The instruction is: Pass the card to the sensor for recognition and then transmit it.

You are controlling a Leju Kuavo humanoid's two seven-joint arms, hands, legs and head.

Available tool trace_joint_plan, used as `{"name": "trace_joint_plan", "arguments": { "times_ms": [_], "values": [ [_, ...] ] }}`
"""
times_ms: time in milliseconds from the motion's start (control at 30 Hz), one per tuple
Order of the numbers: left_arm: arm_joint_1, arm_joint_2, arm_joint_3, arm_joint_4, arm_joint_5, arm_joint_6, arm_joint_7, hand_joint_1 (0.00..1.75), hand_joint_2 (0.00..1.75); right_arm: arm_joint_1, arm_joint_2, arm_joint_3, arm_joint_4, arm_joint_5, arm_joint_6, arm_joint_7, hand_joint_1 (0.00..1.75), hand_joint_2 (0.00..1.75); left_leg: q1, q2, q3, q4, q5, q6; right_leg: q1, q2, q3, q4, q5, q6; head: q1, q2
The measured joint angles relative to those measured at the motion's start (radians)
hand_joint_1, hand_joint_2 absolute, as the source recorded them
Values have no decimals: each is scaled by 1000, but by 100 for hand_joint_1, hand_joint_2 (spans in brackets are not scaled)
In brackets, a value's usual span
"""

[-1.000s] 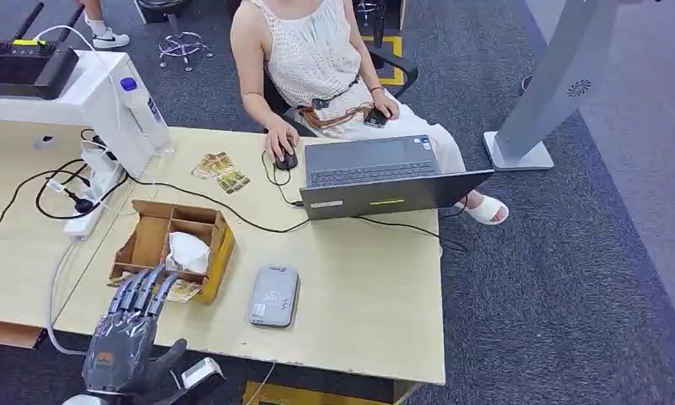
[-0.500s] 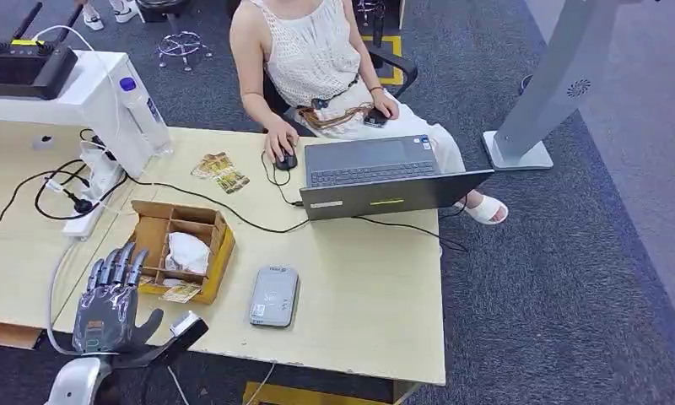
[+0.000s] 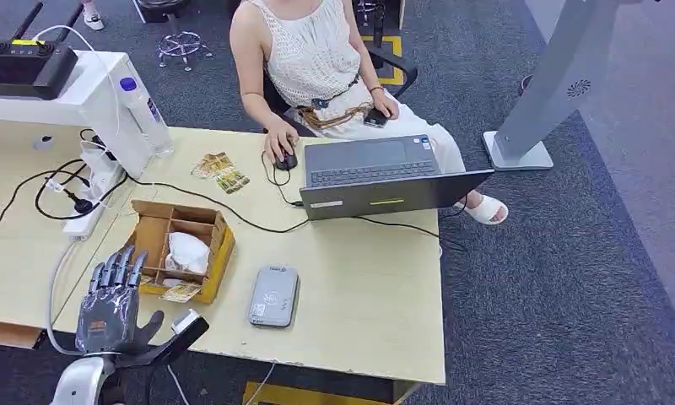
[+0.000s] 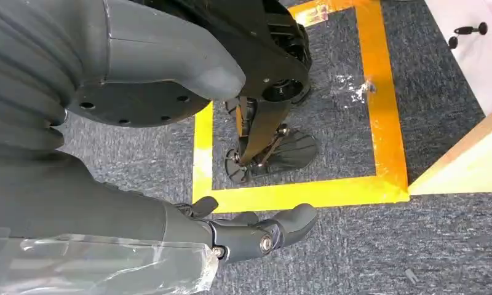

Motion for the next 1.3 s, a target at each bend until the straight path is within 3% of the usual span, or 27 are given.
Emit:
{"name": "trace_joint_plan", "arguments": {
  "times_ms": [267,700,1067,1300],
  "values": [
    [-82,-21,23,75,-47,72,-51,0,175,-12,0,0,0,27,11,14,0,175,0,0,0,0,1,0,0,0,0,0,0,0,0,0],
    [-170,-54,23,159,-89,130,-148,0,175,-28,9,0,0,60,13,24,0,175,0,0,0,0,1,0,0,0,0,0,0,0,0,0],
    [-209,-73,3,205,-91,130,-150,0,175,-34,11,1,0,61,12,27,0,175,0,0,0,0,1,0,0,0,0,0,1,0,0,0],
    [-208,-74,-23,205,-101,164,-126,0,175,-34,11,1,0,62,12,27,0,175,0,0,0,0,1,0,0,0,0,0,0,0,0,0]
  ]
}}
